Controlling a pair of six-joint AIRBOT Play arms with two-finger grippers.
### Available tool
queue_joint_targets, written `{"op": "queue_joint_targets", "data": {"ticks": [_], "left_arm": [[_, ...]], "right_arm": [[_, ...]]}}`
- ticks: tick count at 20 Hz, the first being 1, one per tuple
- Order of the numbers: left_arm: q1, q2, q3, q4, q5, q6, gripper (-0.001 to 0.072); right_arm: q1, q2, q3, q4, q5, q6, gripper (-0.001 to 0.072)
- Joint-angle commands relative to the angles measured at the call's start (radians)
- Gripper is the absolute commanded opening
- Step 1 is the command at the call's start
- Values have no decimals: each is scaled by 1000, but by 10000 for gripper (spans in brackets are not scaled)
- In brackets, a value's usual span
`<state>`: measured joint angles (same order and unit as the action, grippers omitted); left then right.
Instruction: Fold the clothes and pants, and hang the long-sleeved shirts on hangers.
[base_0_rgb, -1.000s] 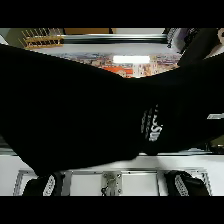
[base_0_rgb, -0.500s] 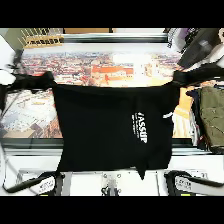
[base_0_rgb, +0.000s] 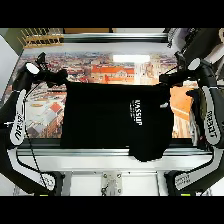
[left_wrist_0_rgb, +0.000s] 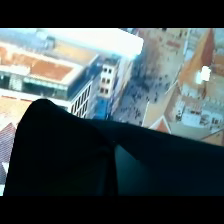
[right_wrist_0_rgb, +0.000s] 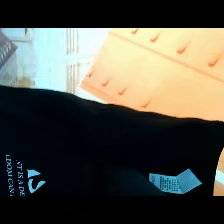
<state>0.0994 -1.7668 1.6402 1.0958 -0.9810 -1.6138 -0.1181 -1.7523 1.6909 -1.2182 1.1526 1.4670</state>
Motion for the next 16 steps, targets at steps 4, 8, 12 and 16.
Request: {"op": "queue_joint_targets", "data": {"ticks": [4,8,12,16], "left_arm": [[0,156,-207,9,55,-6,6],[-2,321,-508,8,129,21,6],[-2,380,-708,0,205,21,6],[-2,380,-800,0,242,21,7]], "right_arm": [[-9,116,-78,-129,14,-1,17],[-9,252,-337,-174,-19,0,18],[-9,314,-559,-166,-120,8,20],[-9,310,-640,-130,-158,8,33]]}}
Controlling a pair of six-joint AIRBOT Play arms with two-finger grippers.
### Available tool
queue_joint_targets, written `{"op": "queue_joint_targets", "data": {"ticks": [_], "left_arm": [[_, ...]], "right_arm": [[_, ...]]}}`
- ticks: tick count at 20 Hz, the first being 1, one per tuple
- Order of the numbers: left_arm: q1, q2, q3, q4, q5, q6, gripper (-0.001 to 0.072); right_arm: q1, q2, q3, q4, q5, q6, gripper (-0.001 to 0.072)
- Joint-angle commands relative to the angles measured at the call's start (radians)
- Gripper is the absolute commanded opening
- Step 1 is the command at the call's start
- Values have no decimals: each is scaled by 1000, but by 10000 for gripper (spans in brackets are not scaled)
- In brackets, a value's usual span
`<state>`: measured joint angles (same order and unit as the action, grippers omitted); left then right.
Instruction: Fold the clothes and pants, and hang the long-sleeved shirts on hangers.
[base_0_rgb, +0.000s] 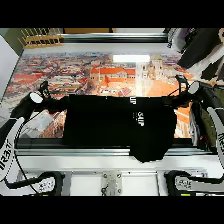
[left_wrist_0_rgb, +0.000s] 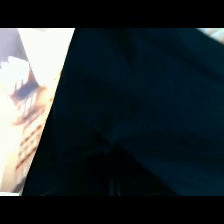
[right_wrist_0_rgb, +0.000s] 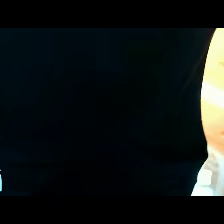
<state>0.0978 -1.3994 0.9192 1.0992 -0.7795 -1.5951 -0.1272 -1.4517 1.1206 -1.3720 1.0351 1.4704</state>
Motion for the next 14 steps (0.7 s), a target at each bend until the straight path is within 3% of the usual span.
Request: {"op": "queue_joint_targets", "data": {"ticks": [1,2,3,6,8,11,14], "left_arm": [[-1,13,-82,-3,40,2,92],[0,16,-80,-4,39,-1,449],[2,28,-72,0,24,-8,557],[55,130,-37,20,-72,-10,541],[101,229,-68,110,-173,-58,541],[164,393,-225,196,-282,-108,541],[215,528,-425,189,-289,-184,541]], "right_arm": [[0,9,-69,34,-41,4,53],[-1,11,-66,45,-40,4,290],[-2,20,-59,48,-38,4,548],[-23,117,-27,36,4,0,546],[-54,226,-29,37,44,0,544],[-72,364,-30,37,80,-4,528],[-72,438,-30,49,60,-3,528]]}}
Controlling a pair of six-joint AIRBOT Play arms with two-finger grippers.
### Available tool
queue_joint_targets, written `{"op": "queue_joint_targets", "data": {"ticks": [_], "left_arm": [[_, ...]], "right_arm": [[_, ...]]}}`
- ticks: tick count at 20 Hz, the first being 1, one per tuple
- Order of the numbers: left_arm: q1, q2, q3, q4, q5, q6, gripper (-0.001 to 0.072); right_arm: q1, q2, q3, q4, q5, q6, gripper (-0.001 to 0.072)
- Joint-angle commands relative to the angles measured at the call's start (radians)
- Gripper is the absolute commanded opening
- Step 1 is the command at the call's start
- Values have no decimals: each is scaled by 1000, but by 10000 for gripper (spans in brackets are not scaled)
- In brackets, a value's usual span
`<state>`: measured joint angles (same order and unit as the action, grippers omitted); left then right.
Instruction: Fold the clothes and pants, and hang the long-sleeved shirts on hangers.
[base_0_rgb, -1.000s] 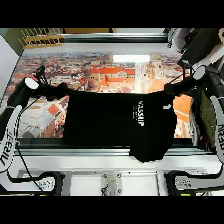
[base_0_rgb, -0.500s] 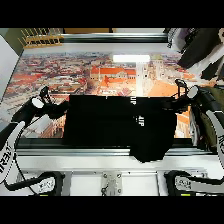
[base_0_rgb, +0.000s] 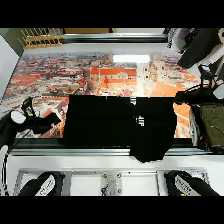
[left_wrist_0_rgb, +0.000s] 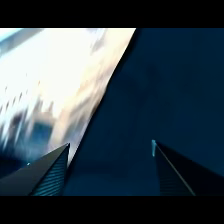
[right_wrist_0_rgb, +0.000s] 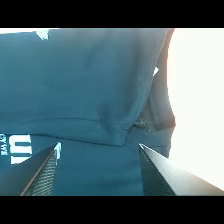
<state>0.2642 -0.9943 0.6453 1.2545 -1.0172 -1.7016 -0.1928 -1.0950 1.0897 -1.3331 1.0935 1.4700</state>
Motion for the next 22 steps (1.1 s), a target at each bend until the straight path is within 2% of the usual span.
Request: {"op": "queue_joint_targets", "data": {"ticks": [1,6,13,16,22], "left_arm": [[58,154,-203,27,-43,-106,541],[62,244,-378,-107,54,-134,541],[61,242,-430,-134,88,-155,540],[55,242,-429,-180,142,-154,540],[-141,85,-388,-183,230,-184,537]], "right_arm": [[-7,90,1,10,-1,-3,528],[-7,92,1,11,-1,-3,528],[-7,92,1,14,-16,-3,528],[-7,90,1,21,-16,2,528],[-7,89,1,28,-2,5,528]]}}
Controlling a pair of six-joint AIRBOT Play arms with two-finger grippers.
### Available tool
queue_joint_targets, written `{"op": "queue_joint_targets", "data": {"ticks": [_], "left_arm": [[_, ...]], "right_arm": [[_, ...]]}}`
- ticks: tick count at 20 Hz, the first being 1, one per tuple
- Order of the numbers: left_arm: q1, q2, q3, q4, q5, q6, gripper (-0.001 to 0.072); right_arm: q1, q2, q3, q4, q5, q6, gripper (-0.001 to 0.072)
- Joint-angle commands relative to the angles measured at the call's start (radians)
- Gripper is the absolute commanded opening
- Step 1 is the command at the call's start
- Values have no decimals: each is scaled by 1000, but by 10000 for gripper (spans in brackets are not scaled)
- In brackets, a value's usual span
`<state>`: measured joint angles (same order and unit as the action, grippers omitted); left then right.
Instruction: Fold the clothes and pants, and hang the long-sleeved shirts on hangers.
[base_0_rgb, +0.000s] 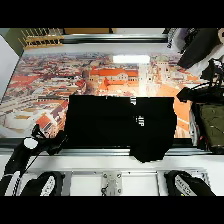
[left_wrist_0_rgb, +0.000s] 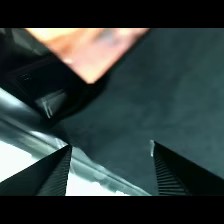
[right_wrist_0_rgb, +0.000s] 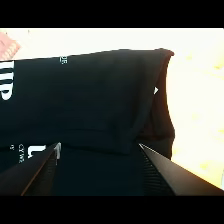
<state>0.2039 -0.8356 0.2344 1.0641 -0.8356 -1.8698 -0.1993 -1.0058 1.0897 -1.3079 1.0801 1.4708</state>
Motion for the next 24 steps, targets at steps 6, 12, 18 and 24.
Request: {"op": "queue_joint_targets", "data": {"ticks": [6,12,18,24], "left_arm": [[-196,-166,153,43,61,2,6],[-306,-165,163,43,43,34,6],[-316,-165,163,43,43,34,6],[-316,-165,163,43,53,34,6]], "right_arm": [[-160,19,-93,10,207,-8,530],[-409,54,-530,11,248,-17,530],[-360,42,-649,87,193,-38,530],[-192,-58,-649,125,139,-22,530]]}}
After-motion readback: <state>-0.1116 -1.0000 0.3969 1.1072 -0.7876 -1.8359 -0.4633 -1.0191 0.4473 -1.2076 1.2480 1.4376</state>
